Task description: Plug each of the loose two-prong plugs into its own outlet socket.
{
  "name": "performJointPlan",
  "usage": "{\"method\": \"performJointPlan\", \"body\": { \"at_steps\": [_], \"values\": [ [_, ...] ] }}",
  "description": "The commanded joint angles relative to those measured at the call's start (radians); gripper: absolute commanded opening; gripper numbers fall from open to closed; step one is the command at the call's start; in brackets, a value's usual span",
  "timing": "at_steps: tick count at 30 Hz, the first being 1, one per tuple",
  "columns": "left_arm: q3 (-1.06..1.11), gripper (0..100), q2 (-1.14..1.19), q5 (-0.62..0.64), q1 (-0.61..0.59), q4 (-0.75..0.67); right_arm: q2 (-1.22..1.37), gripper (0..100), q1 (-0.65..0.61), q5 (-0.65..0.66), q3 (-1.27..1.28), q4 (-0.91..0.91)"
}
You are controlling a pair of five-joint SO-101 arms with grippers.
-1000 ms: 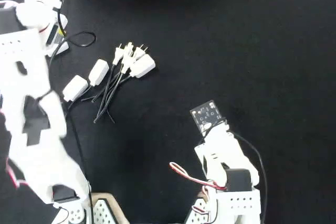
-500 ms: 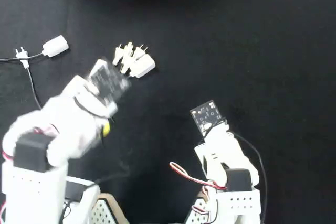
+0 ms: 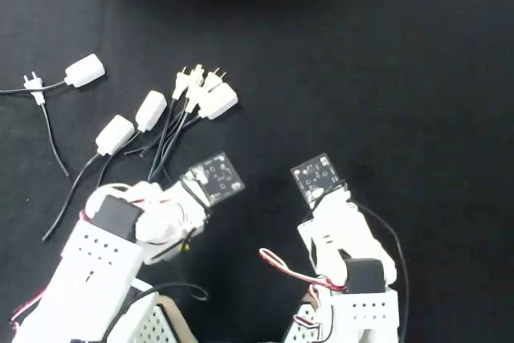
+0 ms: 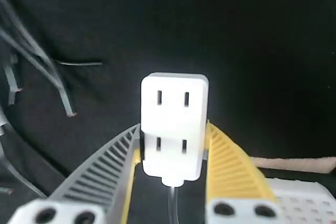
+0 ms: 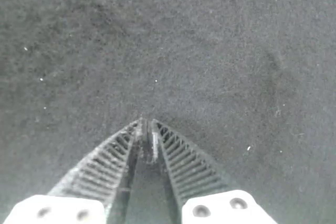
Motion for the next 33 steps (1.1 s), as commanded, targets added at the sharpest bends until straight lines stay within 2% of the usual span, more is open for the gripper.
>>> {"method": "performJointPlan", "body": {
  "at_steps": [1,4,8,20,25,30,33],
  "values": [
    [0.041,3,-0.005,-0.026,0.012,-0.089,-0.03,1.7,0.008,-0.003,-0.004,0.002],
    [0.085,3,-0.005,-0.069,0.01,-0.199,-0.03,1.7,0.008,-0.003,-0.004,0.002],
    [0.134,3,-0.003,-0.072,-0.038,-0.284,-0.03,1.7,0.008,-0.003,-0.004,0.002],
    [0.357,3,-0.003,-0.072,-0.036,-0.529,-0.03,1.7,0.008,-0.003,-0.004,0.002],
    [0.364,3,-0.003,-0.072,-0.038,-0.54,-0.03,1.7,0.008,-0.003,-0.004,0.002],
    [0.366,15,-0.003,-0.072,-0.042,-0.542,-0.03,1.7,0.008,-0.003,-0.004,0.002],
    [0.375,18,-0.003,-0.072,-0.044,-0.542,-0.03,1.7,0.008,-0.003,-0.004,0.002]
  ]
}}
